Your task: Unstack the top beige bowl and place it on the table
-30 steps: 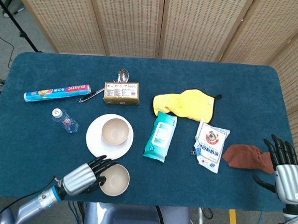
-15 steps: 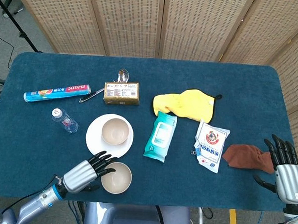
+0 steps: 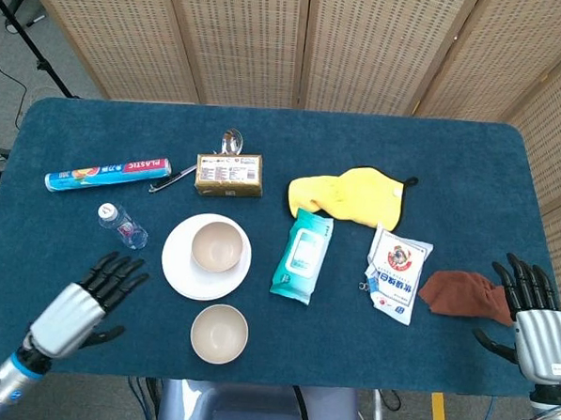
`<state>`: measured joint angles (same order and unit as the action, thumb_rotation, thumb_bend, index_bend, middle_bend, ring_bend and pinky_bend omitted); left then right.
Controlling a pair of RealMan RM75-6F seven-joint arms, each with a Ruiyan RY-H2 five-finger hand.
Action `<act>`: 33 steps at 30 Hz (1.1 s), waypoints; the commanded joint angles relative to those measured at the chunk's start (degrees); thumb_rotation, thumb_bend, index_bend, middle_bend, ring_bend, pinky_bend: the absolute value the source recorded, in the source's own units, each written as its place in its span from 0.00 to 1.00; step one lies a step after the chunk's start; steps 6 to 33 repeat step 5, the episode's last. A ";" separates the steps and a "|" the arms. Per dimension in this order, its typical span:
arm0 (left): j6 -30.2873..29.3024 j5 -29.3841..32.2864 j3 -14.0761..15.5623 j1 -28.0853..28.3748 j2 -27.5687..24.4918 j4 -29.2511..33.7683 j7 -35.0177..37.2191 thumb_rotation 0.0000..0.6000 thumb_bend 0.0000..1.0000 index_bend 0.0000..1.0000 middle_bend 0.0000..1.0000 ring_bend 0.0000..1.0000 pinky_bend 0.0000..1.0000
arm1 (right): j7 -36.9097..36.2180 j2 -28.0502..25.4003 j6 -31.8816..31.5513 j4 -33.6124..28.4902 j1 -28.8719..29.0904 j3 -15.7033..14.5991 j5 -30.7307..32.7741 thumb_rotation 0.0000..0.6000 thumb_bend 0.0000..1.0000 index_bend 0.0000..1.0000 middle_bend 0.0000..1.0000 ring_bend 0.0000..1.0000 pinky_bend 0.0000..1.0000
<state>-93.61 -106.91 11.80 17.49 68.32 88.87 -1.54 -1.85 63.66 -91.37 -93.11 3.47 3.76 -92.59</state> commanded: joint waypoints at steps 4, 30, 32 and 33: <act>-7.41 13.96 -0.83 -10.77 -7.03 6.20 2.69 1.00 0.05 0.00 0.00 0.00 0.00 | 0.39 0.14 -0.32 -0.18 -0.09 -0.28 -0.69 1.00 0.00 0.05 0.00 0.00 0.00; -7.51 15.58 -1.13 -11.45 -7.49 6.63 3.36 1.00 0.05 0.00 0.00 0.00 0.00 | 0.41 0.13 -0.42 -0.22 -0.11 -0.32 -0.84 1.00 0.00 0.04 0.00 0.00 0.00; -7.51 15.58 -1.13 -11.45 -7.49 6.63 3.36 1.00 0.05 0.00 0.00 0.00 0.00 | 0.41 0.13 -0.42 -0.22 -0.11 -0.32 -0.84 1.00 0.00 0.04 0.00 0.00 0.00; -7.51 15.58 -1.13 -11.45 -7.49 6.63 3.36 1.00 0.05 0.00 0.00 0.00 0.00 | 0.41 0.13 -0.42 -0.22 -0.11 -0.32 -0.84 1.00 0.00 0.04 0.00 0.00 0.00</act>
